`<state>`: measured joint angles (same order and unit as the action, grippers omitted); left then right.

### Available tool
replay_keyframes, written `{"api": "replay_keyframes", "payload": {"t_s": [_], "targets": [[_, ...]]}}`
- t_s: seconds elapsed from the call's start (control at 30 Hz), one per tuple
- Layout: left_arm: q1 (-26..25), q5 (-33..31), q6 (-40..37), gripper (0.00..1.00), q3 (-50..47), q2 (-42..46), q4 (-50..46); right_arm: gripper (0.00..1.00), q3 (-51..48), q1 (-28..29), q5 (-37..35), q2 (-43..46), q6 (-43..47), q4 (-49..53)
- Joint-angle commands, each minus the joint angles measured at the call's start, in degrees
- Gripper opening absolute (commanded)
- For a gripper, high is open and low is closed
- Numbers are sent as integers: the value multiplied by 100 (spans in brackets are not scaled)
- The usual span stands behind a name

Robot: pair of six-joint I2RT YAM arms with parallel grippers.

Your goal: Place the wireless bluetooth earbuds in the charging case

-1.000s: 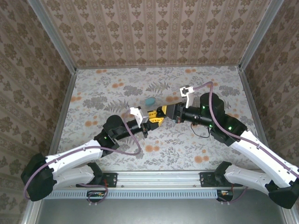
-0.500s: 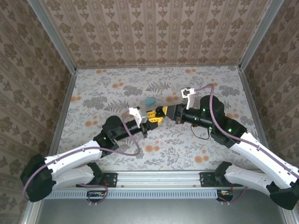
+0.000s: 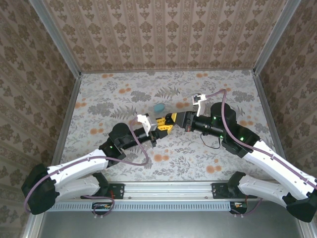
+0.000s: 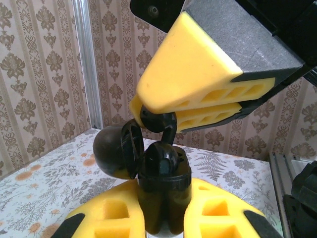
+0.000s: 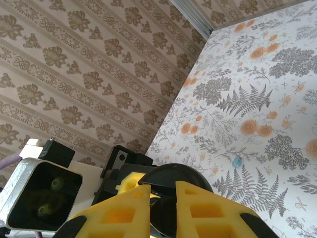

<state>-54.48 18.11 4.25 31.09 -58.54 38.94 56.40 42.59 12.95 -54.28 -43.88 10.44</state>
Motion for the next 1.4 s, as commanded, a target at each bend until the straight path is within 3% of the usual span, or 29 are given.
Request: {"api": "replay_keyframes", "payload": {"t_s": [0.0, 0.17, 0.47, 1.37], "targets": [[-41, -141, 35, 0, 45, 19, 333, 16, 119, 82, -125, -65, -274, 506], [-45, -136, 32, 0, 47, -25, 351, 16, 227, 82, -458, -6, -643, 979], [-44, -106, 48, 0, 35, -34, 369, 15, 334, 78, -295, -160, -911, 991], [-43, -36, -29, 0, 11, -43, 266, 15, 1230, 83, -380, -513, -339, 1956]]}}
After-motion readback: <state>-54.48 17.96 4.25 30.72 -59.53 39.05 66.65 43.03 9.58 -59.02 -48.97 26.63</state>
